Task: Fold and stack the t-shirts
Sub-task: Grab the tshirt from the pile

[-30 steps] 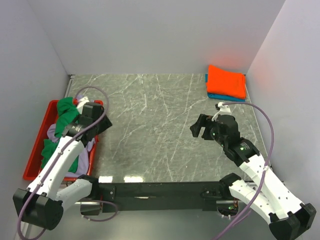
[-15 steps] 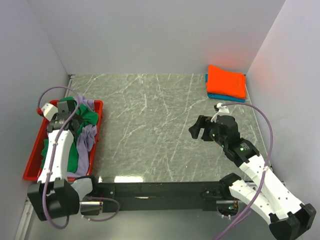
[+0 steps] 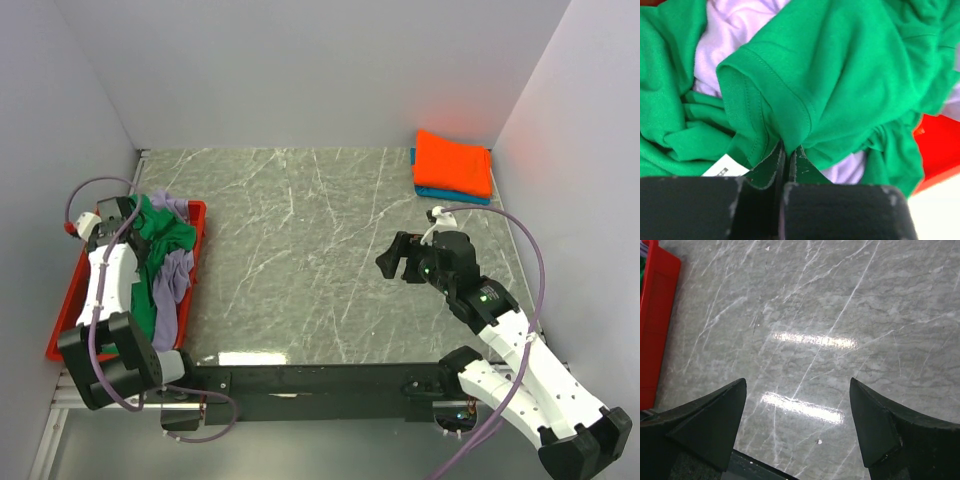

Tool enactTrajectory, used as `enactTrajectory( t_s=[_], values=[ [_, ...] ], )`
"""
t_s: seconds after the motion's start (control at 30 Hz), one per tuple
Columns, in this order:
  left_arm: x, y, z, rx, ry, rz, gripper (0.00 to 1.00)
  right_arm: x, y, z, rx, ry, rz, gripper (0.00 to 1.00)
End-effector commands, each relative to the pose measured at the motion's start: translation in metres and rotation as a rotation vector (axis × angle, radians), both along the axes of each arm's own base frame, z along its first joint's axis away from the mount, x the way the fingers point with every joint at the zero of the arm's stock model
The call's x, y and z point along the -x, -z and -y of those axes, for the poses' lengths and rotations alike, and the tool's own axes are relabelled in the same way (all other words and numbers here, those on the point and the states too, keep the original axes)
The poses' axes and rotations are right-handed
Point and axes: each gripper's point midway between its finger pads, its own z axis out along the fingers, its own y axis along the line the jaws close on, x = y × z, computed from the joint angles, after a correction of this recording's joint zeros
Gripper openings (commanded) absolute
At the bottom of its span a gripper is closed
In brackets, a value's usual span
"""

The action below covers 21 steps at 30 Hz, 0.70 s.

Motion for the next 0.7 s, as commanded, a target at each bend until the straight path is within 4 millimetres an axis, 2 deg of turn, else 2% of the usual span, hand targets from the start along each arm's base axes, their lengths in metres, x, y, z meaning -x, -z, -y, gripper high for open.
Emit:
enactTrajectory(
  t_s=[0.0, 0.1, 0.17, 0.2, 0.23, 0.27, 0.3, 0.4, 0.43, 0.47, 0.5, 0.57, 0.6, 0.67],
  values=[
    [-0.019, -0.056, 0.0, -0.032, 0.041, 0.159, 0.01, -0.002, -0.008, -0.004, -0.014, -0.02, 0.04, 0.89],
    [-0.02, -0.097, 0.004, -0.062, 0.069, 0.259, 0.01, -0.002, -0.01, -0.006, -0.016, -0.031, 0.036, 0.89],
    [-0.023, -0.138, 0.009, -0.083, 0.106, 0.37, 0.01, -0.003, -0.009, -0.008, -0.013, -0.039, 0.022, 0.89],
    [-0.025, -0.152, 0.013, -0.089, 0.127, 0.409, 0.01, -0.003, -0.012, -0.01, -0.018, -0.045, 0.025, 0.89],
    [-0.028, -0.178, 0.015, -0.108, 0.147, 0.477, 0.0, -0.004, -0.011, -0.011, -0.017, -0.049, 0.018, 0.89],
    [-0.029, -0.196, 0.026, -0.1, 0.2, 0.53, 0.0, -0.004, -0.011, -0.011, -0.017, -0.051, 0.015, 0.89],
    [-0.032, -0.222, 0.031, -0.112, 0.233, 0.59, 0.0, -0.004, -0.014, -0.012, -0.021, -0.055, 0.018, 0.89],
    [-0.043, -0.266, 0.061, -0.07, 0.41, 0.713, 0.0, -0.006, -0.019, -0.013, -0.028, -0.054, 0.021, 0.89],
    [-0.043, -0.297, 0.07, -0.082, 0.462, 0.778, 0.0, -0.006, -0.021, -0.015, -0.033, -0.059, 0.023, 0.89],
    [-0.048, -0.309, 0.078, -0.067, 0.505, 0.812, 0.0, -0.006, -0.024, -0.016, -0.036, -0.061, 0.024, 0.89],
    [-0.045, -0.34, 0.095, -0.058, 0.591, 0.882, 0.0, -0.007, -0.028, -0.017, -0.041, -0.063, 0.03, 0.89],
    [-0.047, -0.364, 0.114, -0.037, 0.668, 0.936, 0.0, -0.008, -0.032, -0.017, -0.041, -0.063, 0.03, 0.89],
    [-0.041, -0.39, 0.125, -0.052, 0.711, 0.989, 0.0, -0.01, -0.036, -0.017, -0.042, -0.061, 0.038, 0.89],
    [-0.043, -0.405, 0.142, -0.032, 0.762, 1.021, 0.0, -0.011, -0.039, -0.017, -0.039, -0.054, 0.038, 0.89]
  ],
)
